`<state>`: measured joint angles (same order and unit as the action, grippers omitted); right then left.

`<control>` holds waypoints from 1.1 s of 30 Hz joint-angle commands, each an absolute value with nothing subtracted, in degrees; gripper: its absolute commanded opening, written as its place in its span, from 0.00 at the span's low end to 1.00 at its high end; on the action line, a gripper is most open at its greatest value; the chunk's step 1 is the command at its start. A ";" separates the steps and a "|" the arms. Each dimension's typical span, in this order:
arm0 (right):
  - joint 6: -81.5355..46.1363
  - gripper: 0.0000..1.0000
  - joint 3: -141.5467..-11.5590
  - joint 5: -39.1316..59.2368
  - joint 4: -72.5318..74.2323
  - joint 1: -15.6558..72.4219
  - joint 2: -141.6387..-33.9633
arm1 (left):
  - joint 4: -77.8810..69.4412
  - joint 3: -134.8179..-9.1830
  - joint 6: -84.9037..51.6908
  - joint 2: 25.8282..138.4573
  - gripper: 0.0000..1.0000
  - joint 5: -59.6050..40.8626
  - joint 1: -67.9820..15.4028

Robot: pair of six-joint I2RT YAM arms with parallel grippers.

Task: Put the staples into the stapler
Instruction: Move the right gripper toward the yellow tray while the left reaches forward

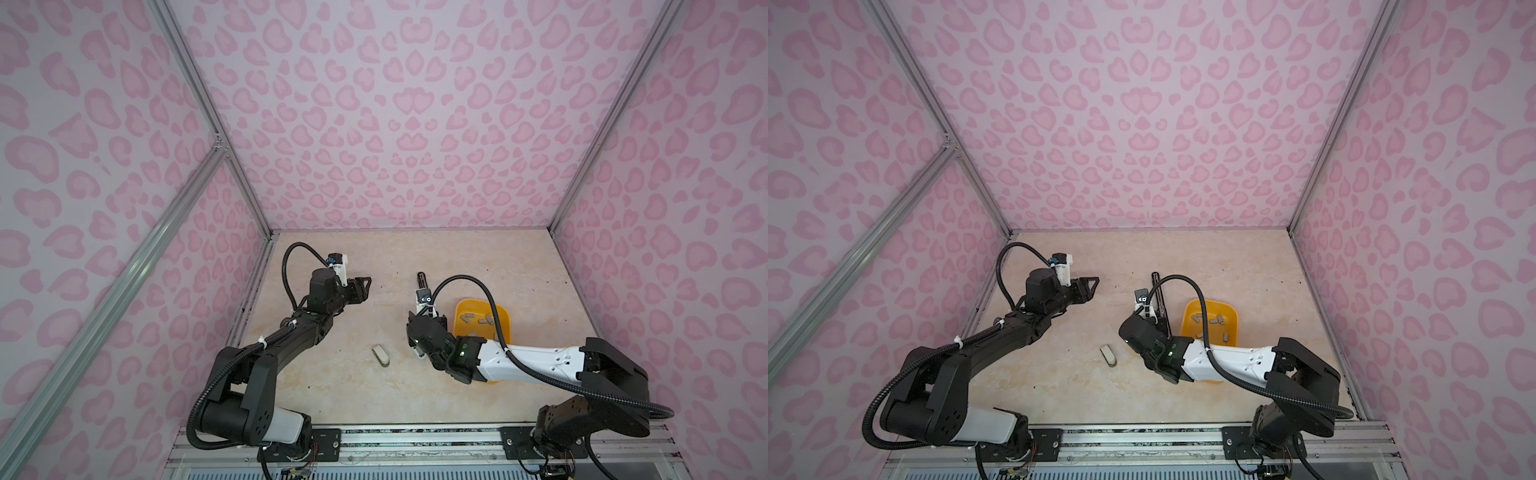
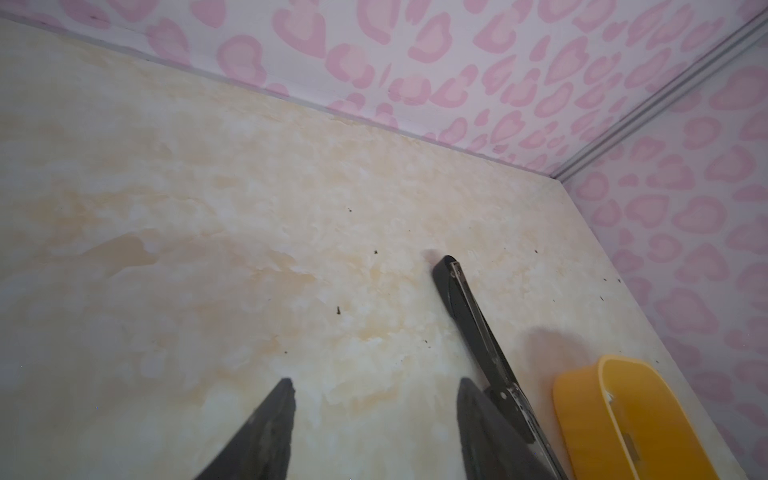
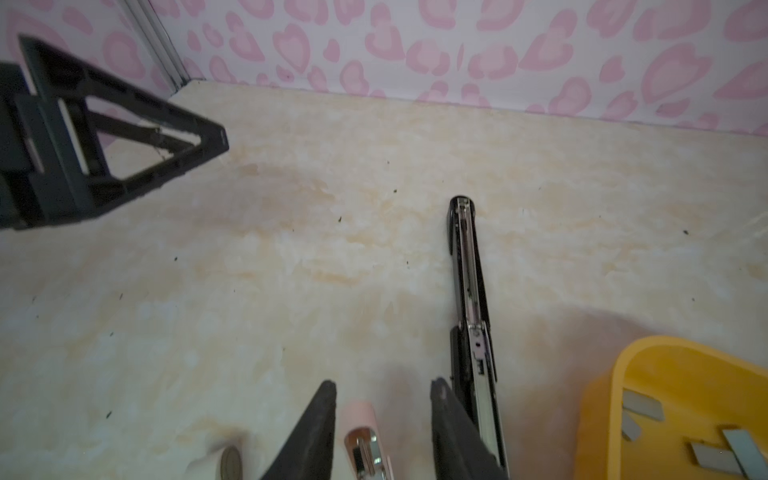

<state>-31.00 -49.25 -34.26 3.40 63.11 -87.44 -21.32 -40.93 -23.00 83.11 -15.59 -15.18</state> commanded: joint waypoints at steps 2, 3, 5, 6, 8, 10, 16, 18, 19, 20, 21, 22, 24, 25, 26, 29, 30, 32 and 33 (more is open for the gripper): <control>-39.57 0.38 -45.49 -30.96 -5.69 64.75 -86.52 | -23.09 -41.67 -19.86 84.91 0.63 -20.64 -16.96; -39.85 0.37 -44.38 -31.37 -5.89 65.40 -86.07 | -23.05 -41.90 -19.55 85.34 0.63 -20.24 -17.49; -39.81 0.39 -42.49 -31.79 -5.98 66.50 -84.77 | -23.07 -42.87 -18.99 86.97 0.63 -16.69 -18.76; -39.74 0.39 -41.77 -31.54 -5.74 66.62 -84.38 | -23.57 -43.38 -19.06 87.84 0.63 -14.56 -19.19; -39.73 0.41 -40.08 -30.42 -4.87 66.62 -83.69 | -26.93 -44.55 -19.50 90.80 0.64 -8.57 -19.84; -39.72 0.42 -39.07 -29.55 -4.73 66.60 -83.36 | -28.93 -47.39 -19.35 94.83 0.65 -4.63 -19.87; -39.39 0.45 -36.37 -26.47 -6.09 66.61 -81.13 | -26.70 -62.33 -17.66 109.44 0.66 -7.18 -19.95; -39.95 0.45 -35.27 -26.29 -8.09 66.62 -79.24 | -27.70 -62.01 -17.75 109.95 0.65 -10.06 -19.97; -40.33 0.45 -34.42 -26.51 -9.10 66.62 -77.91 | -28.32 -61.27 -17.69 109.78 0.65 -11.07 -20.02; -40.74 0.46 -33.44 -26.68 -9.99 66.56 -76.45 | -28.56 -60.78 -17.28 109.67 0.66 -12.21 -20.10; -41.01 0.46 -32.61 -26.75 -10.67 66.53 -75.18 | -28.48 -60.73 -16.77 109.75 0.65 -13.15 -20.25; -41.43 0.47 -31.55 -26.88 -11.70 66.53 -73.70 | -27.22 -61.32 -16.11 109.93 0.66 -14.20 -20.37; -42.03 0.47 -29.83 -27.02 -13.15 66.54 -71.28 | -25.71 -62.26 -14.31 110.13 0.65 -15.63 -20.88; -42.33 0.48 -29.14 -26.98 -13.87 66.46 -70.26 | -24.91 -62.63 -13.26 110.04 0.66 -15.04 -21.29; -42.81 0.48 -28.55 -27.12 -14.79 66.37 -69.45 | -24.13 -62.98 -12.06 109.91 0.66 -13.26 -21.80; -44.45 0.48 -27.49 -28.47 -17.45 66.20 -67.81 | -23.49 -65.17 -9.07 110.89 0.68 -5.85 -22.83; -44.58 0.48 -27.17 -28.52 -17.53 66.06 -67.40 | -23.97 -66.27 -8.64 111.73 0.69 -4.51 -22.93; -44.29 0.48 -26.72 -28.79 -16.94 65.74 -66.86 | -24.65 -69.88 -7.61 114.62 0.71 -2.39 -22.94; -43.97 0.48 -26.72 -29.12 -16.66 65.70 -66.71 | -22.27 -73.56 -8.18 116.65 0.71 -1.41 -23.03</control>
